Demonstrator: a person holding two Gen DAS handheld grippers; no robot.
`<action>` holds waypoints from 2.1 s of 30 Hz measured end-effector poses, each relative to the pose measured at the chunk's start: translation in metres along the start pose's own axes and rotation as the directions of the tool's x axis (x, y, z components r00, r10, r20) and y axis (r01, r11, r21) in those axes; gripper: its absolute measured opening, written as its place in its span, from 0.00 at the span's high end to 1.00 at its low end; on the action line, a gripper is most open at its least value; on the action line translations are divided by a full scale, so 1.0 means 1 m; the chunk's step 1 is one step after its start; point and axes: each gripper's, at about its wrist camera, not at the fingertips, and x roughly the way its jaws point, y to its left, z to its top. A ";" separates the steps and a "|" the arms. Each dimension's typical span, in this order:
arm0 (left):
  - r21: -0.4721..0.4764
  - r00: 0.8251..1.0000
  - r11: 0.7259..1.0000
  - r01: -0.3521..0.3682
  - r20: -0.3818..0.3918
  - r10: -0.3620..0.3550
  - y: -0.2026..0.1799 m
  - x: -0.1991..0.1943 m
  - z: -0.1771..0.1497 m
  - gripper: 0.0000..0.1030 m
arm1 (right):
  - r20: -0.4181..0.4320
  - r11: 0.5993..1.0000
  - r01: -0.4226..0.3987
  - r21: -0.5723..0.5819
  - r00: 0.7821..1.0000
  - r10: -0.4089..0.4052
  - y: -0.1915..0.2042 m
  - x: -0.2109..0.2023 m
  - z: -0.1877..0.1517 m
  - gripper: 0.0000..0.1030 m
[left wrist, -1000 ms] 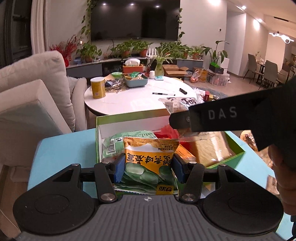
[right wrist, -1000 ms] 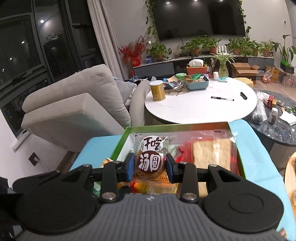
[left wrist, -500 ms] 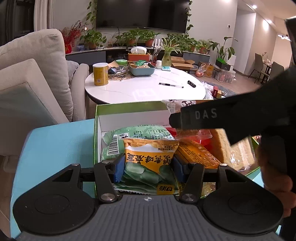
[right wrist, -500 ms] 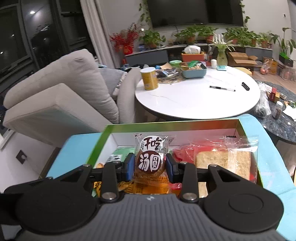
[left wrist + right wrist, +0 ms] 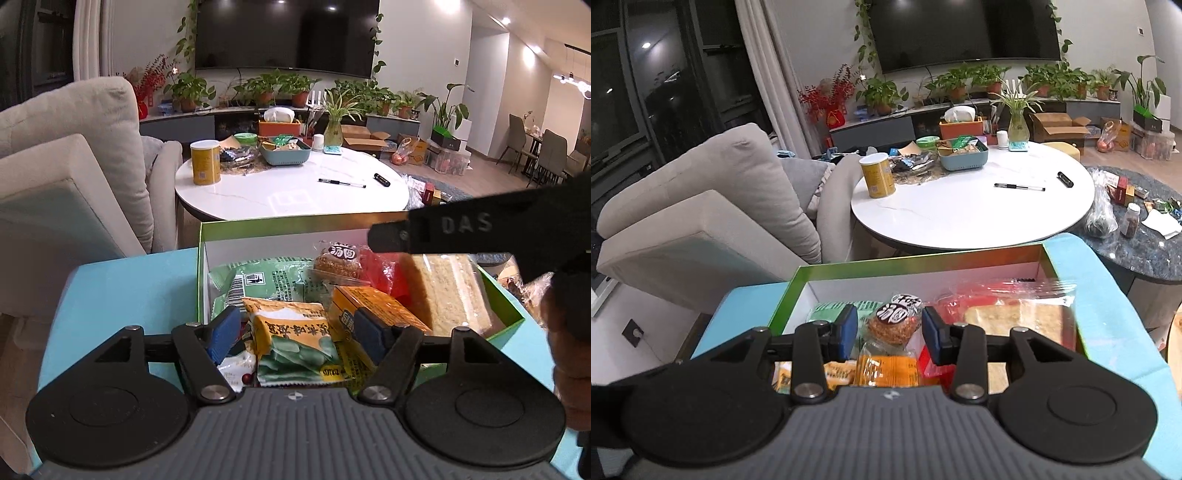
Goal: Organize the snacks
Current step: 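Open both tools to drop the two bags into the box, then grasp the brown printed snack bag with the right tool while the left tool moves to the bread roll bag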
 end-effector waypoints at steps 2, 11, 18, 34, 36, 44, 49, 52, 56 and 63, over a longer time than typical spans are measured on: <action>0.003 1.000 1.000 0.001 0.005 -0.001 -0.003 -0.006 -0.001 0.36 | -0.001 1.000 -0.006 -0.006 1.000 0.006 -0.001 -0.010 -0.003 0.25; 0.014 1.000 1.000 0.005 0.003 -0.005 -0.021 -0.038 -0.017 0.36 | -0.046 0.996 -0.067 0.065 0.997 0.070 -0.021 -0.058 -0.014 0.25; 0.028 0.999 0.999 0.035 -0.012 -0.035 -0.046 -0.059 -0.035 0.35 | -0.051 0.992 -0.090 0.092 0.994 0.095 -0.037 -0.108 -0.029 0.25; 0.031 0.984 0.994 0.103 -0.146 -0.097 -0.104 -0.103 -0.099 0.34 | -0.073 0.991 0.112 0.070 0.992 -0.107 -0.085 -0.167 -0.092 0.25; 0.040 0.981 0.993 0.112 -0.166 -0.104 -0.112 -0.111 -0.109 0.34 | -0.080 0.988 0.147 0.054 0.987 -0.142 -0.095 -0.161 -0.100 0.25; 0.037 0.953 0.981 0.189 -0.247 -0.174 -0.151 -0.128 -0.135 0.34 | -0.097 0.969 0.098 -0.225 0.988 -0.122 -0.123 -0.136 -0.131 0.18; 0.063 0.935 0.971 0.230 -0.291 -0.202 -0.179 -0.128 -0.142 0.34 | -0.128 0.944 0.064 -0.324 0.986 -0.111 -0.137 -0.127 -0.141 0.17; 0.072 0.920 0.965 0.254 -0.325 -0.218 -0.194 -0.123 -0.145 0.34 | -0.148 0.937 0.051 -0.345 0.983 -0.108 -0.147 -0.121 -0.143 0.17; 0.078 0.904 0.961 0.267 -0.367 -0.221 -0.213 -0.112 -0.148 0.34 | -0.166 0.937 0.042 -0.346 0.980 -0.105 -0.156 -0.111 -0.141 0.17; 0.085 0.880 0.958 0.275 -0.424 -0.215 -0.232 -0.094 -0.152 0.34 | -0.190 0.943 0.046 -0.331 0.975 -0.114 -0.168 -0.097 -0.143 0.17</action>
